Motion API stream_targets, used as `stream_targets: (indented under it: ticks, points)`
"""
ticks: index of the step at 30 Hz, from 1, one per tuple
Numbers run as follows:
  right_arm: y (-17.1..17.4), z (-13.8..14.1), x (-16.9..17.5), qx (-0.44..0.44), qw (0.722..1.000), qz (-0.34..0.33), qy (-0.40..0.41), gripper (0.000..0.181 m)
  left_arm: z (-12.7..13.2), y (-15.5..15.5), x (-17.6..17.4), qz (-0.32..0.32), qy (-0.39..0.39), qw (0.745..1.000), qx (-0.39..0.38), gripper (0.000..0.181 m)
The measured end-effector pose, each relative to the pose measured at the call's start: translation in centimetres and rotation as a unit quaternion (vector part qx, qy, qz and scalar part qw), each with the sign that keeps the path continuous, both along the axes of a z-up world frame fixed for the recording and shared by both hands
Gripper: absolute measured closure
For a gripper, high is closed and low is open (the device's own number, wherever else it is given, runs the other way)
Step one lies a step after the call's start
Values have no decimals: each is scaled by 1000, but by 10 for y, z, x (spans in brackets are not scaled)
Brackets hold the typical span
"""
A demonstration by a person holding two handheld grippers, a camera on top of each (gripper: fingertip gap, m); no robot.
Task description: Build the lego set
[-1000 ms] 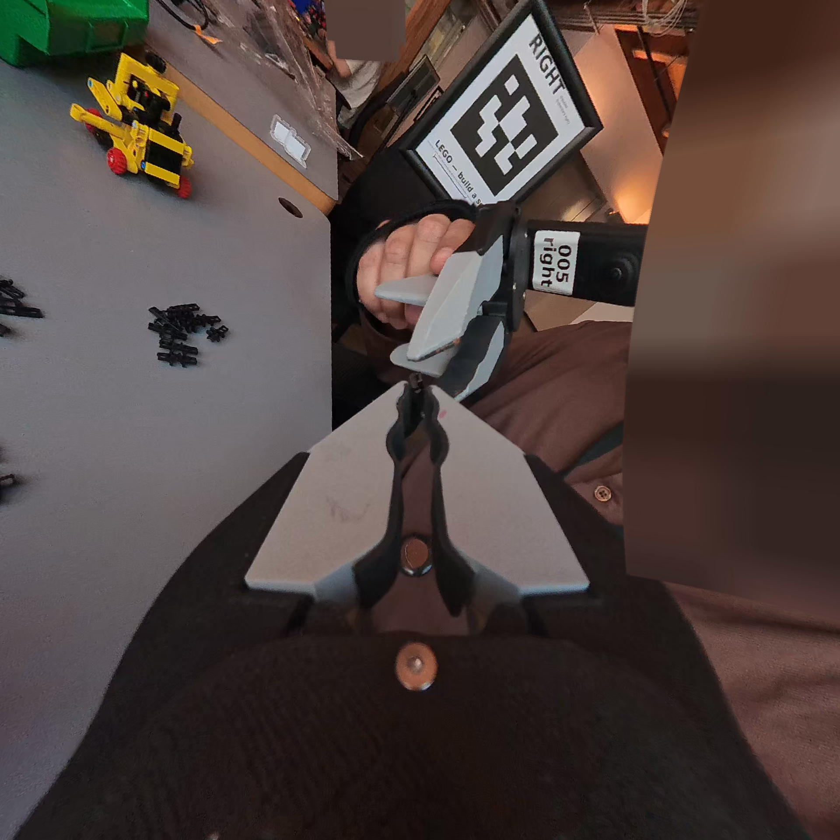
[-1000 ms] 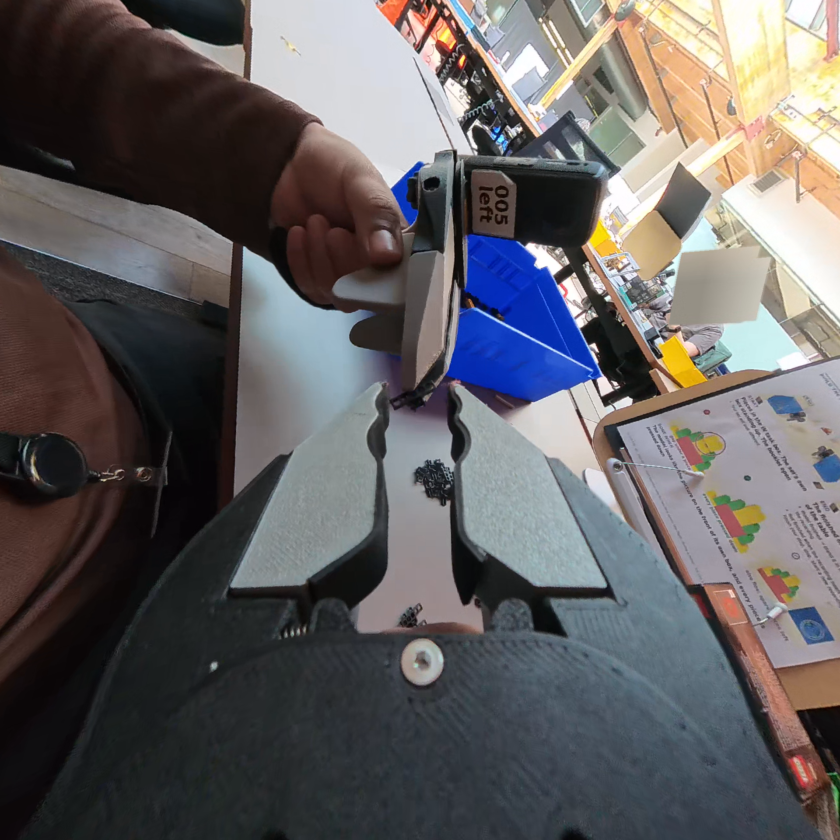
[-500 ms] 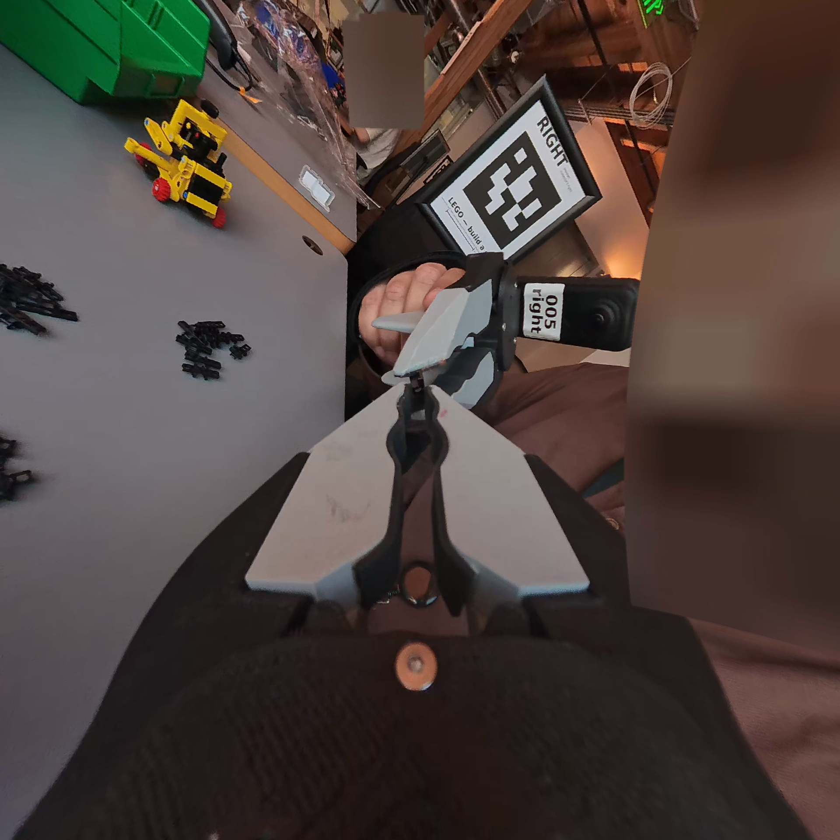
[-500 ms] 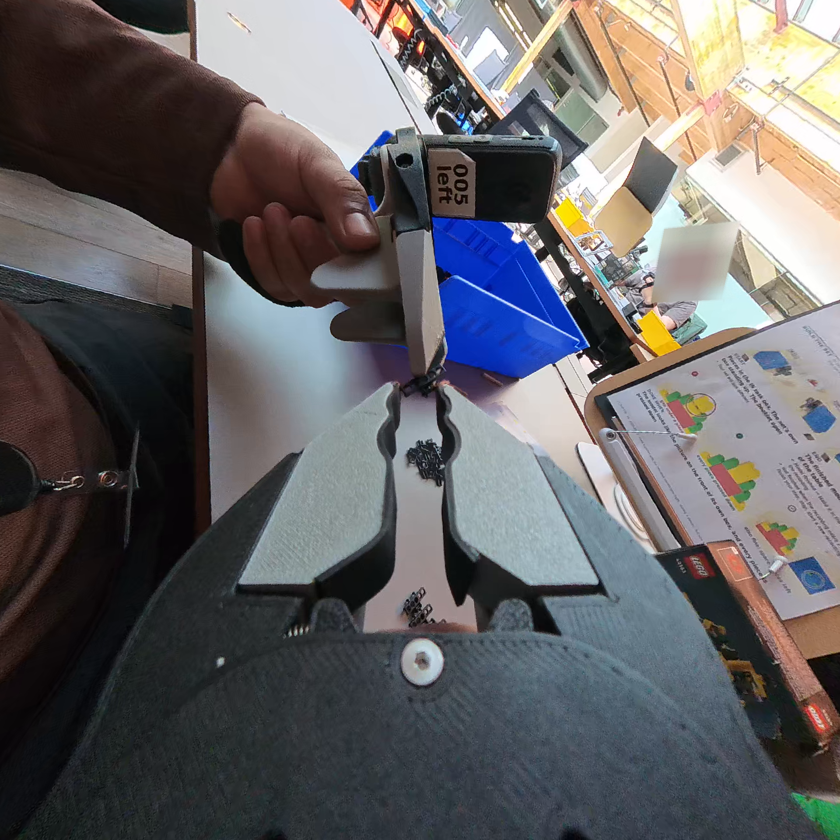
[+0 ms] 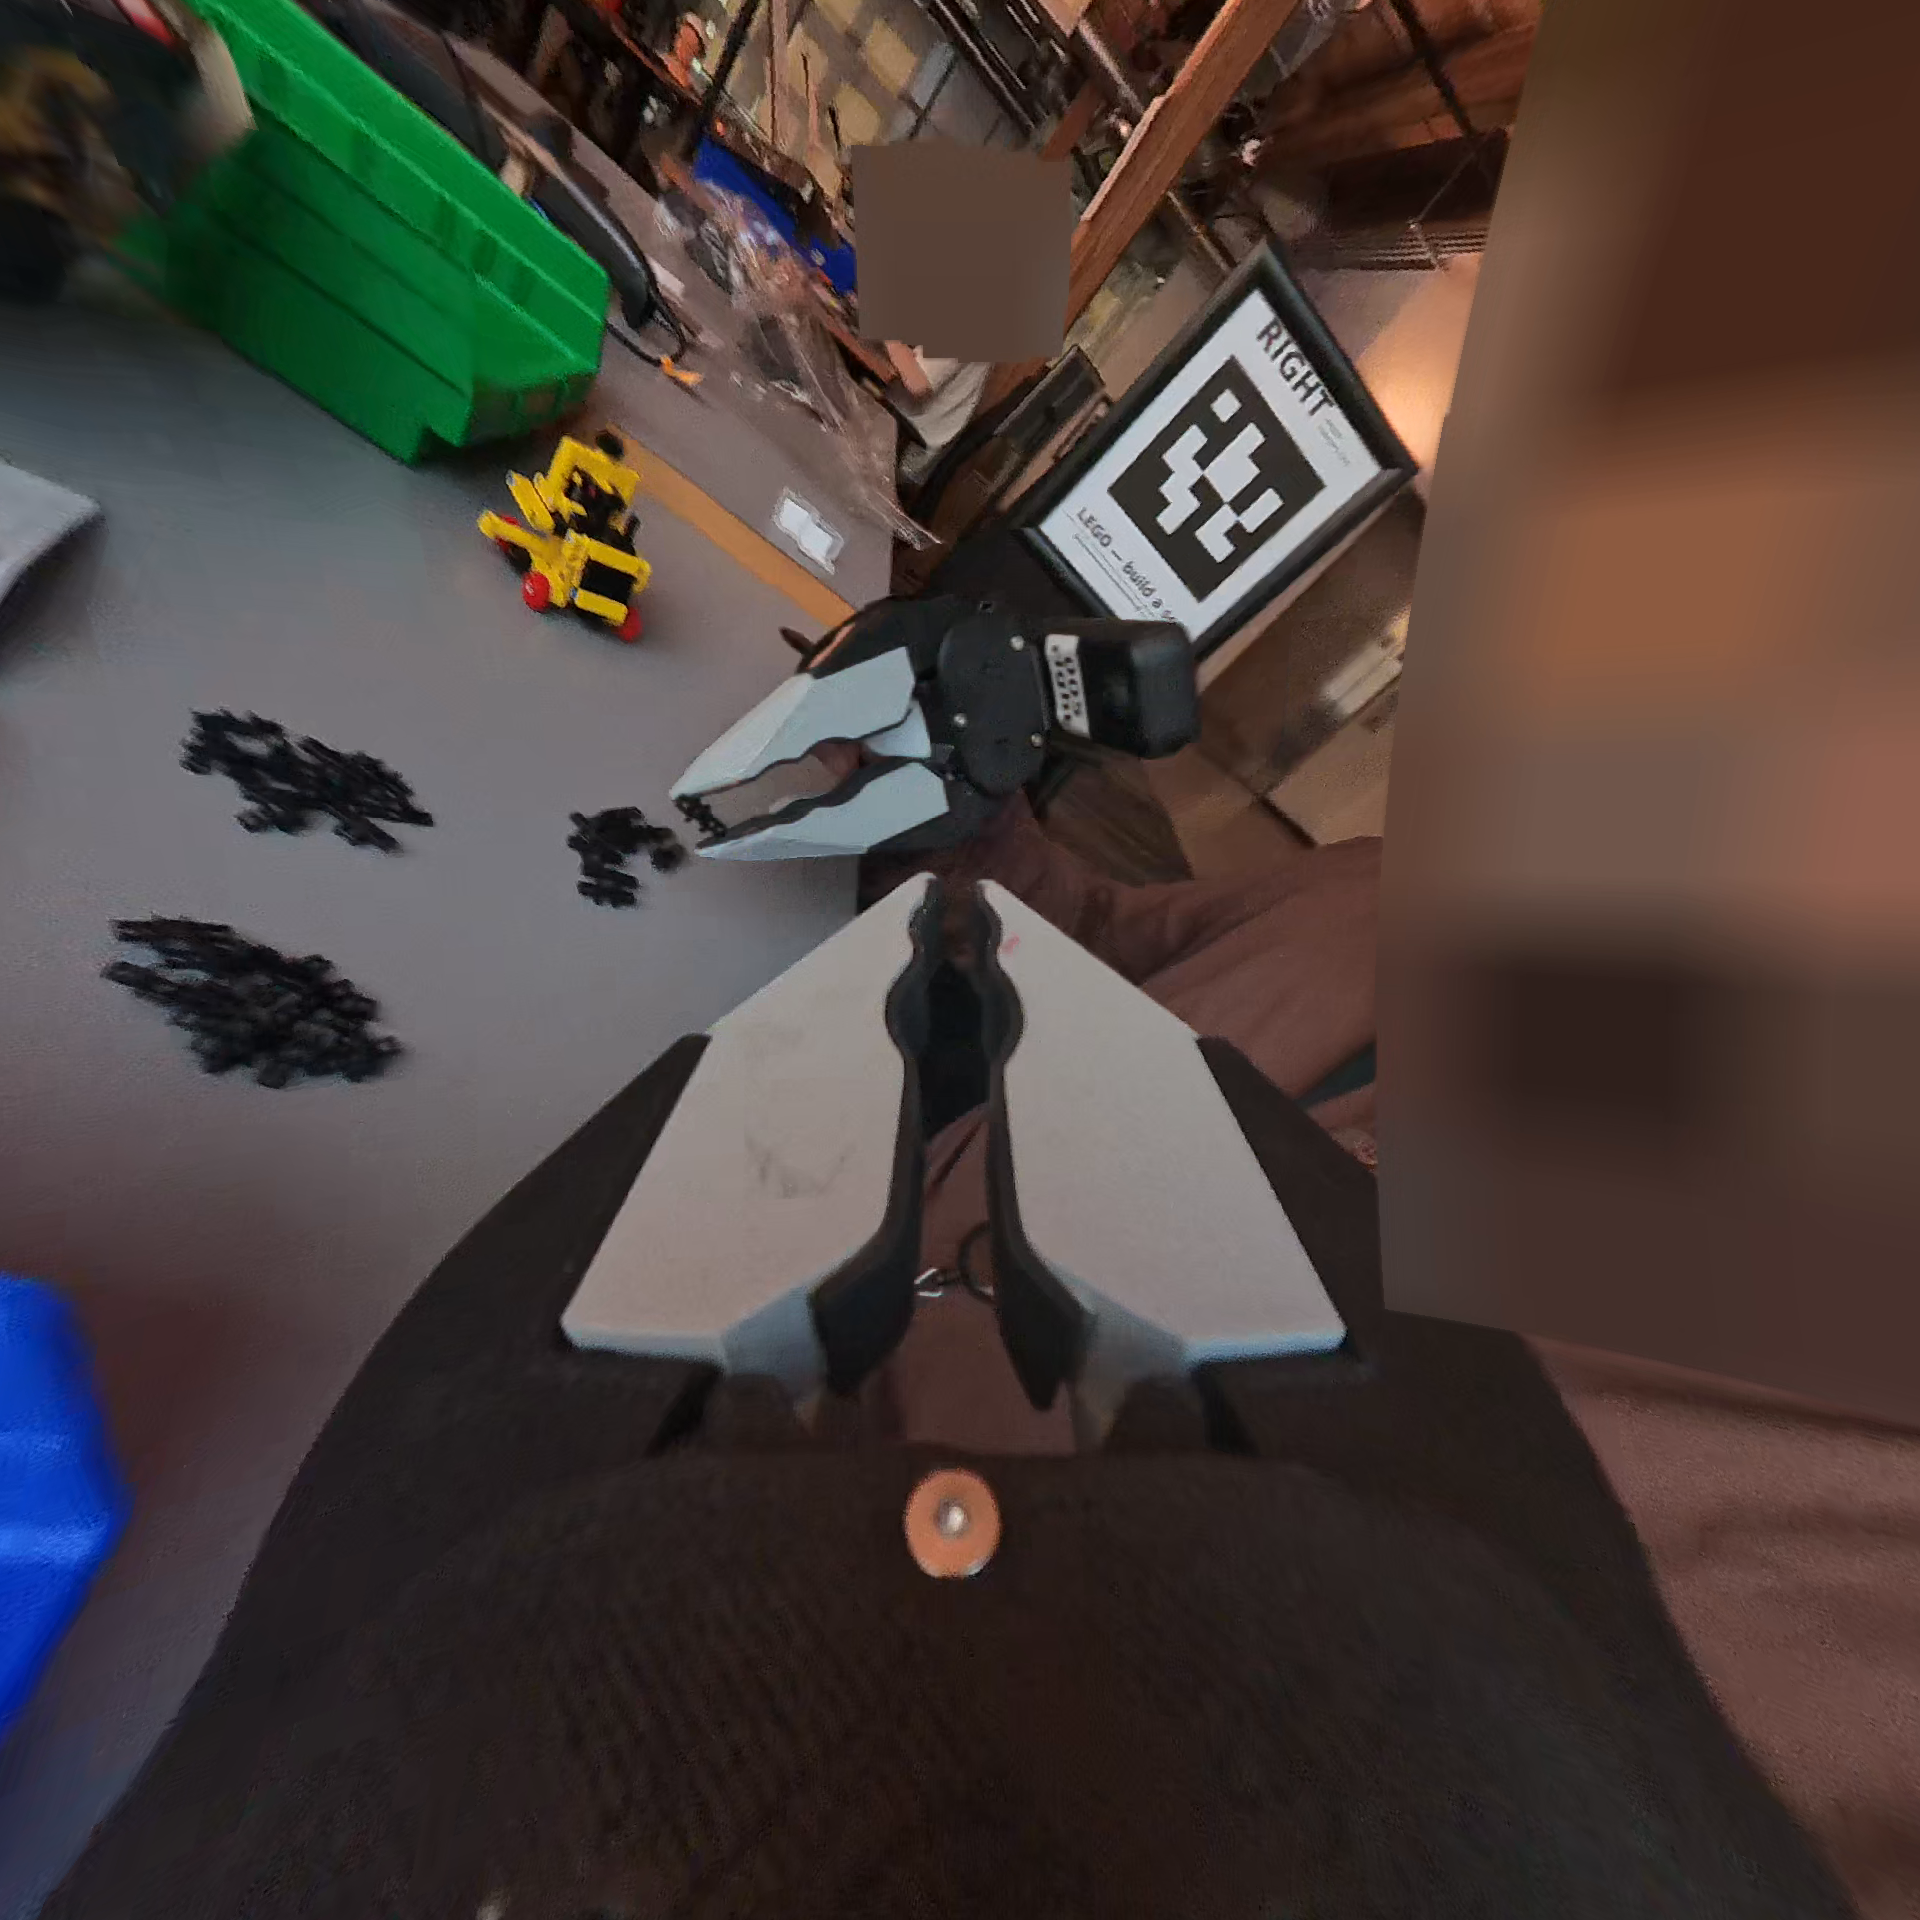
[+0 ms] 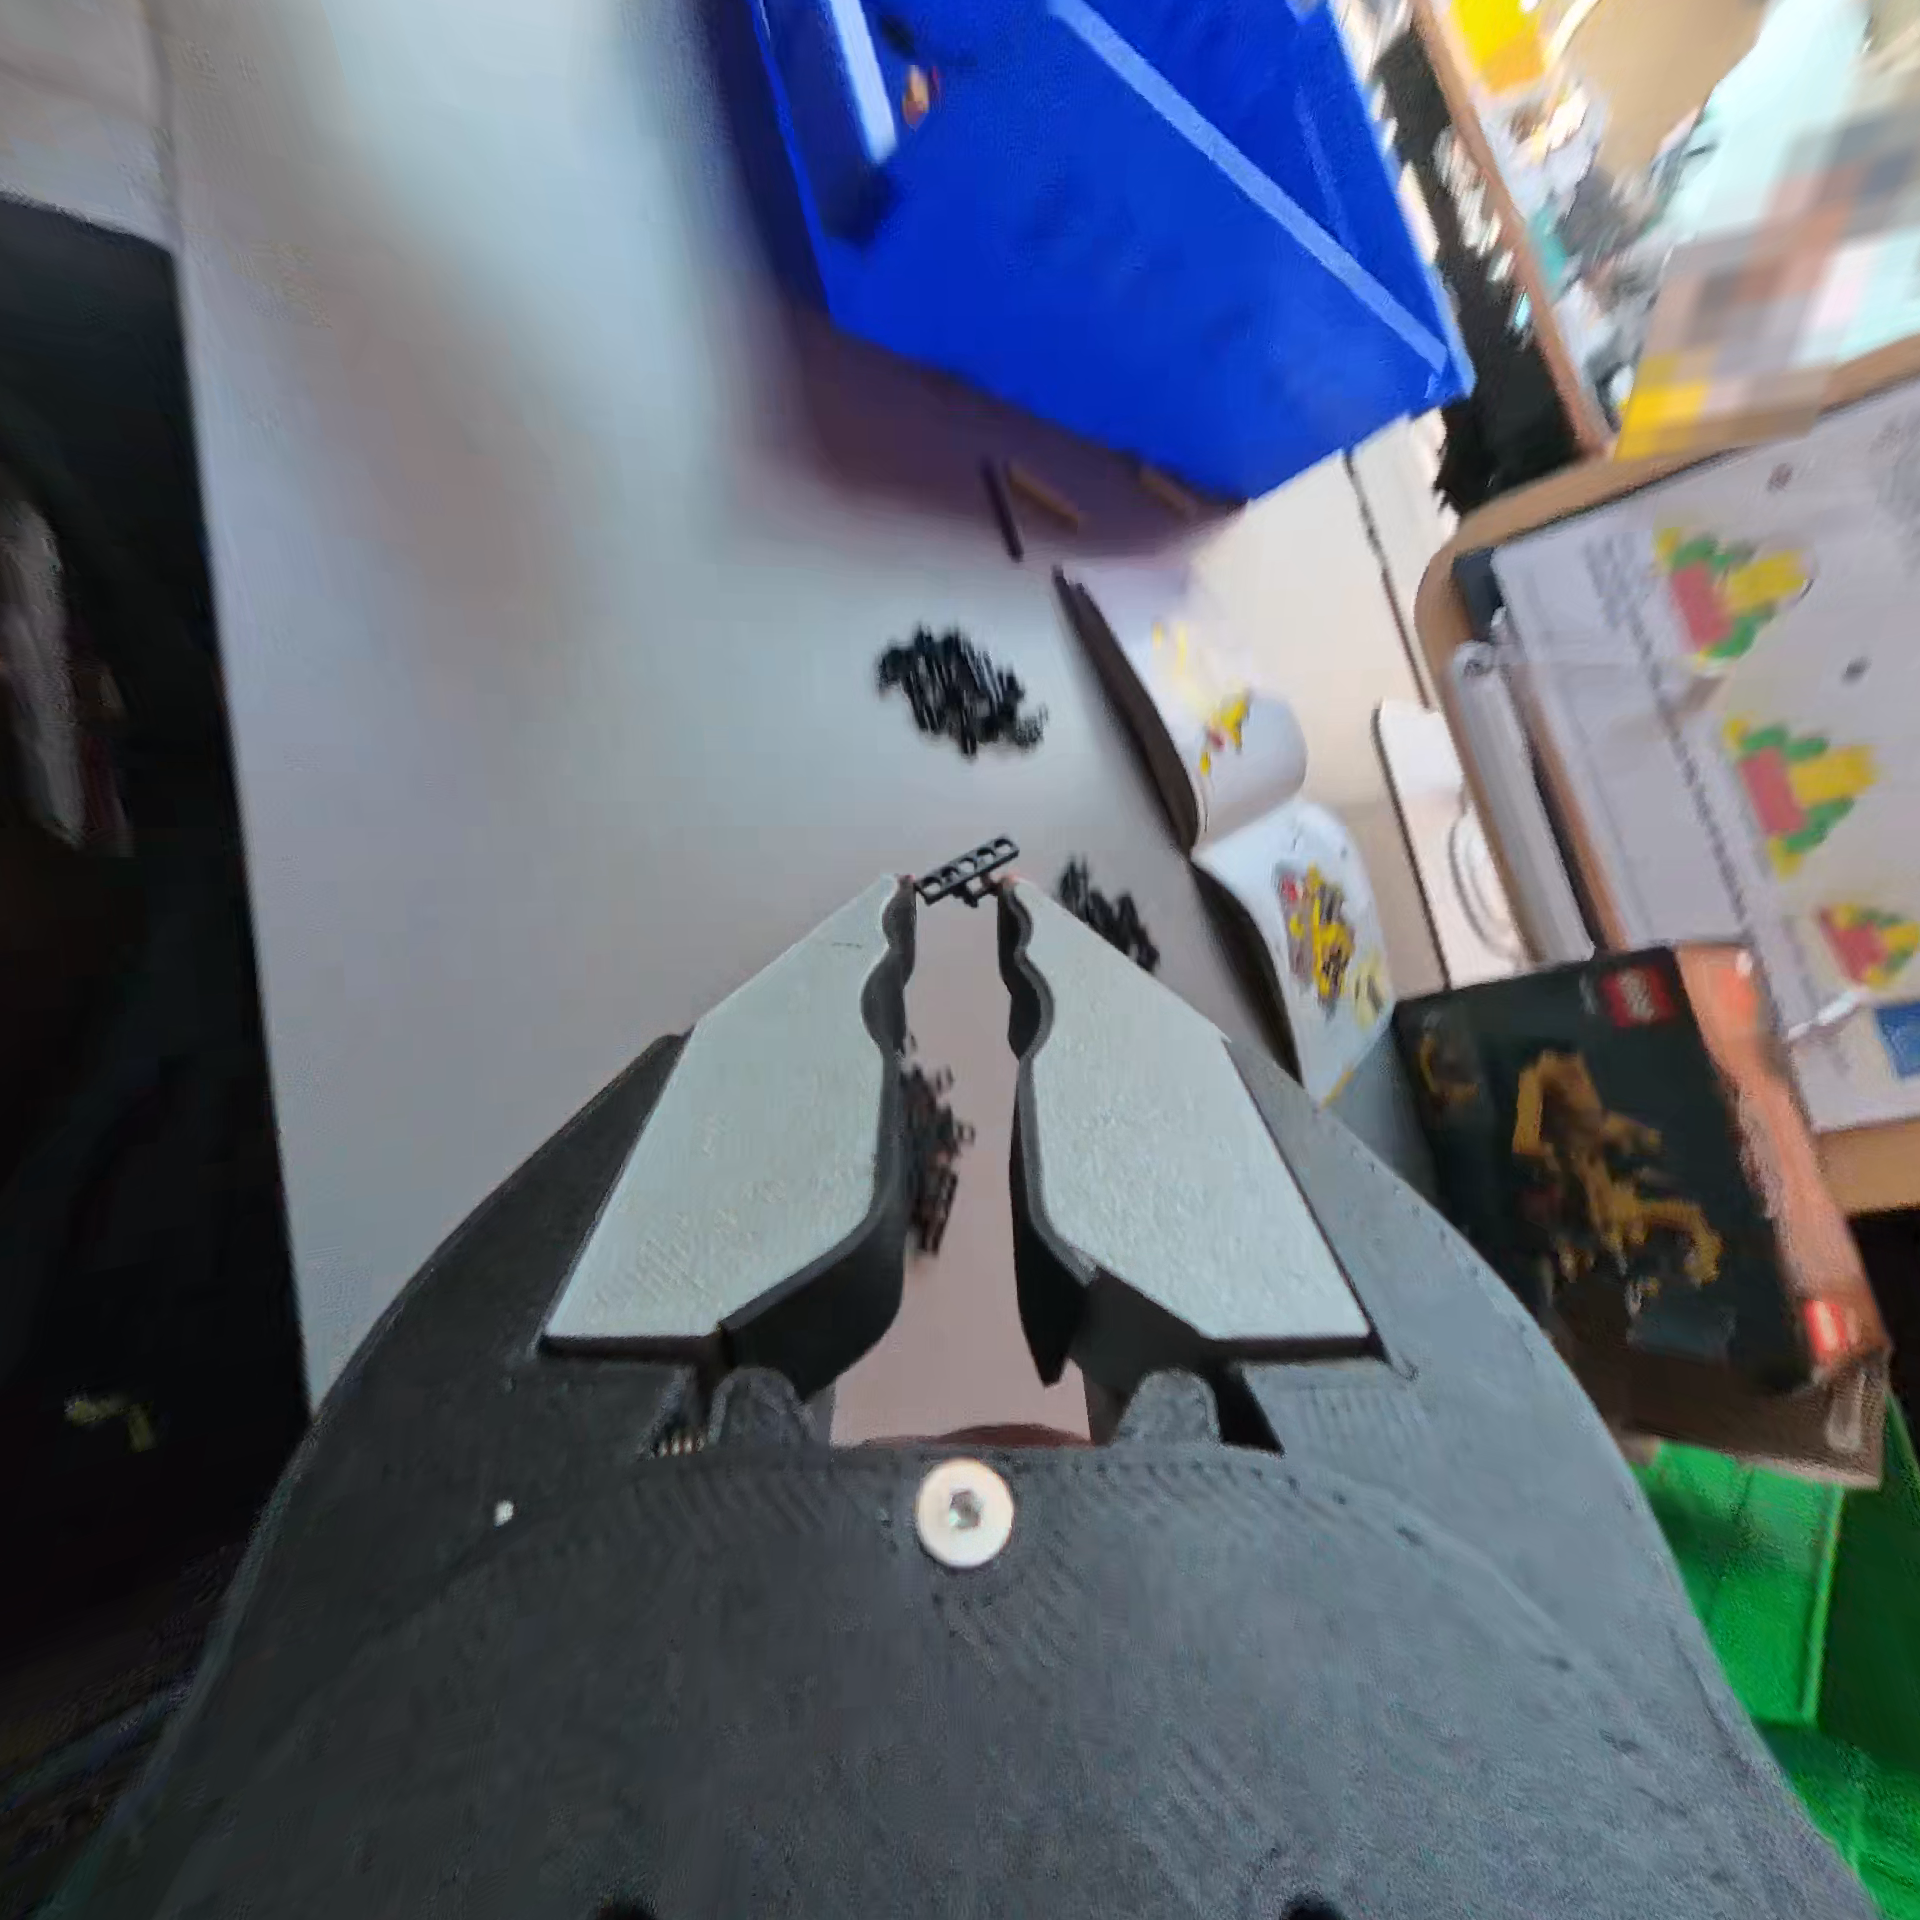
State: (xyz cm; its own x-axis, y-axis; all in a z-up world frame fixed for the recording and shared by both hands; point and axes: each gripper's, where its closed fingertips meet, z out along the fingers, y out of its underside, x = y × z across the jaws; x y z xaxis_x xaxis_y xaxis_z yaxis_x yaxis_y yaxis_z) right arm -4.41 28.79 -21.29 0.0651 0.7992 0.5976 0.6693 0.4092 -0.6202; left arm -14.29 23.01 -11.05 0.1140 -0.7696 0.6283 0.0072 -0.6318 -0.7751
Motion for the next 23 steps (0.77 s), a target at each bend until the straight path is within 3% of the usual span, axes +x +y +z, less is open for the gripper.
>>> stream_targets:
  ticks: [1, 8, 14, 17, 23]
  points:
    - [8, -7, 9, -7, 1000, -14, -15, 169, 9, -1, -10, 16, 12, 999, 25, 180]
    - [18, -47, 42, -78, 991, -32, -102, 164, 44, -1, -59, 146, 103, 972, 154, 170]
    - [14, -47, 38, -81, 991, -24, -100, 162, 59, 7, -88, 218, 113, 953, 177, 168]
    - [12, -39, 36, -82, 994, -17, -74, 161, 65, 11, -100, 247, 108, 946, 181, 168]
    - [24, 6, 33, -73, 995, -25, 64, 161, 68, 17, -118, 288, 115, 932, 188, 168]
